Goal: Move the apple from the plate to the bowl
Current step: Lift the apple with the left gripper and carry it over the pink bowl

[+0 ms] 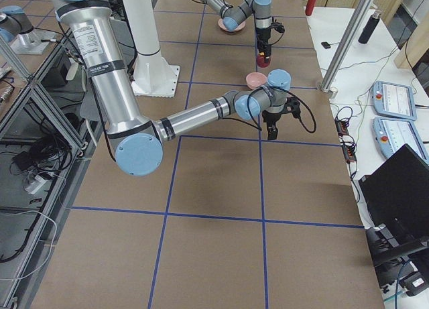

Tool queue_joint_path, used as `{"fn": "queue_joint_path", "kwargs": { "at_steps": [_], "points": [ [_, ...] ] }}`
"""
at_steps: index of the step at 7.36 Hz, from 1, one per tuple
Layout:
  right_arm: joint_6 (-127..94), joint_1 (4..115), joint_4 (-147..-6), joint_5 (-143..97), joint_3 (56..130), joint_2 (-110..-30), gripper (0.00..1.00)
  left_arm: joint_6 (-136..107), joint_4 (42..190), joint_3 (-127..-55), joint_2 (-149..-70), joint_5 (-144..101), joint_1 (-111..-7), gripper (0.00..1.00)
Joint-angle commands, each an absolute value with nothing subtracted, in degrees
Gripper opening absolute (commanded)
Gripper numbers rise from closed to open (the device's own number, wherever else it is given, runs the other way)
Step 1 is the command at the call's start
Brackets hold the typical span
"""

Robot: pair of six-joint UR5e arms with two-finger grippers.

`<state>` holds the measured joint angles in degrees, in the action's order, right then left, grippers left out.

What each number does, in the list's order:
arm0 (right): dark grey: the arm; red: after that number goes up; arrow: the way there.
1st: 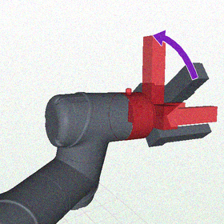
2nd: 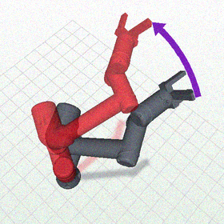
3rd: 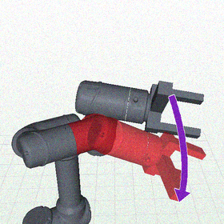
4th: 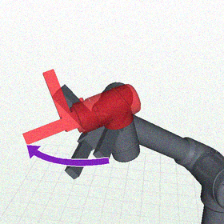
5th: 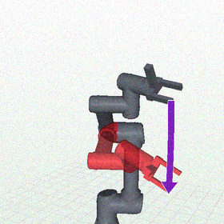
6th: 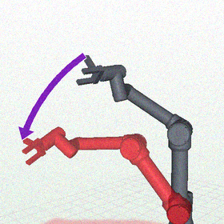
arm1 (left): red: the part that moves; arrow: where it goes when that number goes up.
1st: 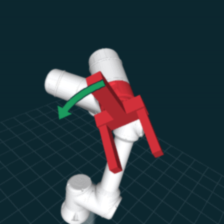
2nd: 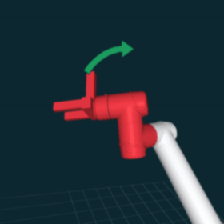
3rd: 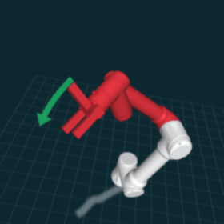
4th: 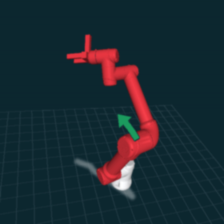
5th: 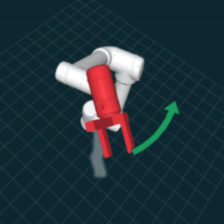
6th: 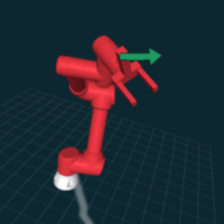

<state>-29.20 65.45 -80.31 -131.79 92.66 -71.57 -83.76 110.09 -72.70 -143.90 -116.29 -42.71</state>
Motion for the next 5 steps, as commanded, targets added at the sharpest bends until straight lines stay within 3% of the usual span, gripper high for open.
{"fn": "queue_joint_path", "kwargs": {
  "at_steps": [1, 5],
  "points": [
    [-28.83, 65.48, -80.25, -131.57, 92.72, -72.07, 1.00, -83.94, 111.80, -69.00, -144.93, -114.01, -40.09, 0.00],
    [-28.83, 65.48, -79.81, -131.57, 92.81, -71.81, 1.00, -85.69, 111.88, -64.86, -148.27, -113.64, -37.36, 0.00]
  ]
}}
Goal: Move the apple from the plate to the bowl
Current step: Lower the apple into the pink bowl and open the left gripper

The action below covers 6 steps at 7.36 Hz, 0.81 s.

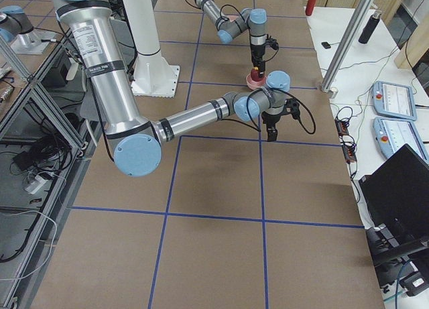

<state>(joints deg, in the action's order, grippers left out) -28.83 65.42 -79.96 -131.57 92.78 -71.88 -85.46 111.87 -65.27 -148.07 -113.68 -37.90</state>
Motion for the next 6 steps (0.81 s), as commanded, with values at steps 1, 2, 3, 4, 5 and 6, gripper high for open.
{"fn": "queue_joint_path", "kwargs": {
  "at_steps": [1, 2, 3, 4, 5, 6],
  "points": [
    [-28.65, 65.39, -79.80, -131.57, 92.64, -71.72, 1.00, -85.61, 111.88, -64.86, -148.10, -113.64, -37.35, 0.00],
    [-28.57, 65.39, -79.72, -131.57, 92.81, -71.37, 1.00, -85.61, 111.71, -64.69, -147.92, -113.64, -37.35, 0.00],
    [-28.56, 65.39, -79.72, -131.57, 92.81, -71.45, 1.00, -85.52, 111.80, -63.56, -147.92, -113.64, -37.35, 0.00],
    [-28.56, 65.39, -79.72, -131.49, 92.81, -71.46, 1.00, -85.52, 111.80, -63.28, -147.92, -113.64, -37.35, 0.00],
    [-28.56, 65.39, -79.72, -131.48, 92.81, -71.37, 1.00, -85.34, 111.80, -62.59, -147.92, -113.56, -37.35, 0.70],
    [-28.56, 65.39, -79.72, -131.48, 92.81, -71.37, 1.00, -85.43, 111.88, -62.58, -147.92, -112.95, -37.35, 0.72]
  ]
}}
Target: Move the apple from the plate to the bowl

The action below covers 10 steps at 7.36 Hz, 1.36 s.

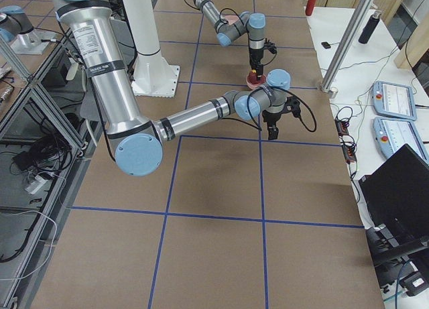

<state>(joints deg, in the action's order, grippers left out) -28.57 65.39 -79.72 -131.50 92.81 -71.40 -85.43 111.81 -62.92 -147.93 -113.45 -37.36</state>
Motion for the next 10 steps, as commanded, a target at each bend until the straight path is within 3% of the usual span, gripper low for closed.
{"fn": "queue_joint_path", "kwargs": {
  "at_steps": [1, 2, 6, 10],
  "points": [
    [-28.56, 65.39, -79.72, -131.48, 92.81, -71.37, 1.00, -85.26, 111.71, -62.93, -147.92, -112.94, -37.35, 0.86],
    [-28.56, 65.39, -79.72, -131.40, 92.81, -71.45, 1.00, -85.25, 111.36, -63.97, -147.92, -113.03, -37.53, 0.98],
    [-28.65, 65.39, -79.80, -131.30, 92.81, -71.19, 1.00, -84.99, 110.74, -71.26, -143.54, -113.38, -38.75, 0.98],
    [-28.83, 67.14, -79.63, -129.73, 92.02, -71.10, 1.00, -74.80, 111.35, -93.80, -122.59, -114.52, -49.11, 0.98]
  ]
}}
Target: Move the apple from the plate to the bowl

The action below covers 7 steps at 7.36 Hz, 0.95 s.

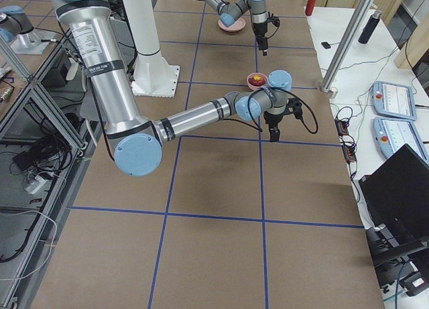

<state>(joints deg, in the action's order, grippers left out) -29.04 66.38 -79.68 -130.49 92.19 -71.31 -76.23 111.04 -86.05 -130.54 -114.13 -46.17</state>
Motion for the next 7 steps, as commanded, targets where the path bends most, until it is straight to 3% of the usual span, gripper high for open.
{"fn": "queue_joint_path", "kwargs": {
  "at_steps": [1, 3, 5, 7],
  "points": [
    [-29.35, 67.15, -79.63, -129.12, 91.24, -70.84, 1.00, -74.88, 111.62, -96.74, -118.43, -113.22, -50.87, 0.98],
    [-28.83, 67.32, -79.19, -126.75, 90.79, -71.27, 1.00, -70.87, 123.86, -96.95, -108.15, -113.03, -53.85, 0.98],
    [-24.13, 69.15, -79.36, -122.79, 88.70, -72.86, 1.00, -67.34, 124.72, -94.57, -105.31, -115.04, -60.00, 0.98],
    [-12.24, 75.91, -80.24, -124.09, 86.41, -75.13, 1.00, -39.71, 124.19, -93.00, -96.29, -117.66, -67.80, 0.98]
  ]
}}
